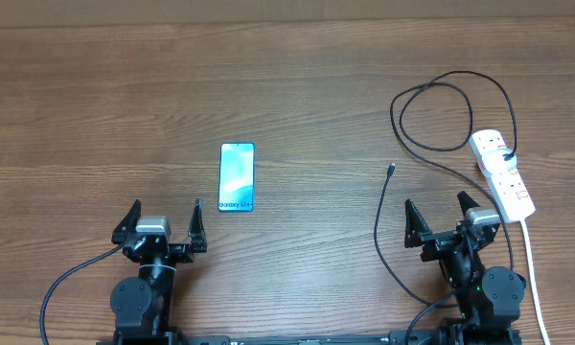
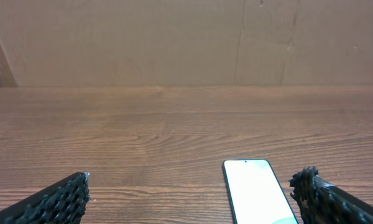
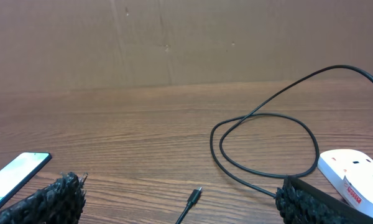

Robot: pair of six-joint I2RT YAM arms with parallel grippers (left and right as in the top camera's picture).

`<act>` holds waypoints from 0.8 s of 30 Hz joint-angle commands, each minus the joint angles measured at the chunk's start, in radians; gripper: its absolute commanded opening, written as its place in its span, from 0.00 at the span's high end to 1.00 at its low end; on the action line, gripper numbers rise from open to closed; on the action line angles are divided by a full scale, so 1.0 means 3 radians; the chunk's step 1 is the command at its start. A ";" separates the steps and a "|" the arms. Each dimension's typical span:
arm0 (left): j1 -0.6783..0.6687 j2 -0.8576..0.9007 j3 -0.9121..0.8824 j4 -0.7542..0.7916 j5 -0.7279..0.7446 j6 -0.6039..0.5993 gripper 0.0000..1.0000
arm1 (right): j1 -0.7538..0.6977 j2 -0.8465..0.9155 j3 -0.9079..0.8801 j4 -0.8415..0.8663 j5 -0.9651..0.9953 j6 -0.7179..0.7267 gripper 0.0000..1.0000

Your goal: Plug charger to phone and switch on socket

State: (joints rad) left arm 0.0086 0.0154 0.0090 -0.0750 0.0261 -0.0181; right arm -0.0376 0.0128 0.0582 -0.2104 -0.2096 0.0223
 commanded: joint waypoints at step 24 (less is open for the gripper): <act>0.0019 -0.0037 -0.0015 -0.0008 0.0003 0.0074 0.00 | -0.0045 -0.0033 0.0034 -0.0019 -0.0003 -0.0015 0.00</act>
State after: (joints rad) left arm 0.0086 0.0154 0.0090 -0.0750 0.0261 -0.0181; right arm -0.0460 0.0128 0.0582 -0.2100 -0.2100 0.0223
